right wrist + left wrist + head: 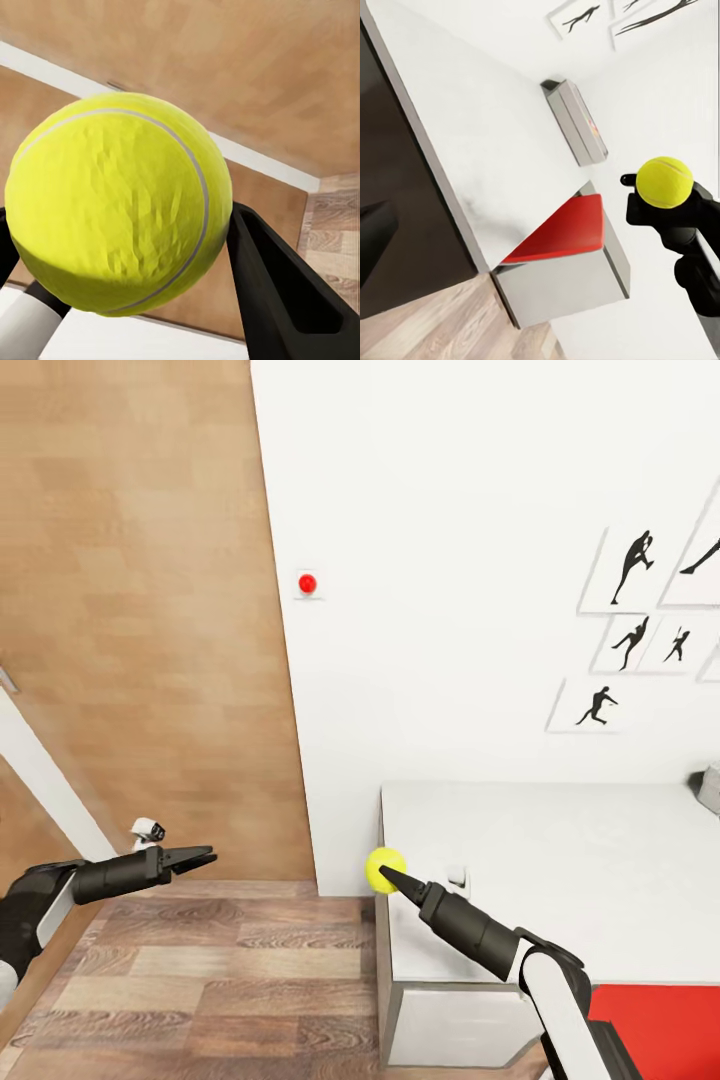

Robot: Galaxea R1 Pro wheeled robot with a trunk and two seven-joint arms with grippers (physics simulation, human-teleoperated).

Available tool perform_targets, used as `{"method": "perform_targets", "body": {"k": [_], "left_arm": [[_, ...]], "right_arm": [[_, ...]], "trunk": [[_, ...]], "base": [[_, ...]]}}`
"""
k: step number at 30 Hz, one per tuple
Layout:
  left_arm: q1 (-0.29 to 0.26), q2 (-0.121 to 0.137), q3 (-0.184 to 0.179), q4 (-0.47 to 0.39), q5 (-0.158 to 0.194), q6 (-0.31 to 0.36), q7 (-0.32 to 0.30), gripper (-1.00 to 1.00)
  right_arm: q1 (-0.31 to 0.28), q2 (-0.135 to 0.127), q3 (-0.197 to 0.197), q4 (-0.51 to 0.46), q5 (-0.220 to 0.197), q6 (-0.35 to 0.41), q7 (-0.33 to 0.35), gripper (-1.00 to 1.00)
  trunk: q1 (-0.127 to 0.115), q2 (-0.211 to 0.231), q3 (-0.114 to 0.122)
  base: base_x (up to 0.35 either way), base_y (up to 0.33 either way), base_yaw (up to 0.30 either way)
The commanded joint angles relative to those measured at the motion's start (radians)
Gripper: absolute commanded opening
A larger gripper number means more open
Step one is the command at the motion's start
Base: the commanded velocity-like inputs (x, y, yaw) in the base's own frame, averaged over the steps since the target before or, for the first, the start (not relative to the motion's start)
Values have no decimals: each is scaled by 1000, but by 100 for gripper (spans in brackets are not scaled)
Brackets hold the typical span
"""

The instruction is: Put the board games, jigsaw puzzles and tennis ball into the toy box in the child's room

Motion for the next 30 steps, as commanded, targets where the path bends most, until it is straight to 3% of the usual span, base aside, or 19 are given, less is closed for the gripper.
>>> {"method": "perform_targets", "body": {"k": [1,6,11,16,30], "left_arm": [[0,-3,-1,0,1,10,-2,100],[0,-20,-5,2,0,12,-6,100],[0,-23,-5,1,-1,11,-6,100],[0,-18,-5,1,-1,12,-9,100],[0,-13,1,1,-1,10,-11,100]], "right_arm": [[0,-1,-2,0,-4,7,1,-100],[32,-7,-14,-3,-6,8,3,-100],[41,-6,-92,2,-11,9,13,-100],[41,-7,-129,-7,-14,18,16,-100],[43,-3,-133,-4,-15,12,22,-100]], "trunk": [[0,-2,0],[0,-2,8],[0,-2,16],[0,-2,24],[0,-2,47]], "base": [[-93,0,0],[-67,0,0],[-26,0,0],[-181,0,0],[-96,-25,0]]}}
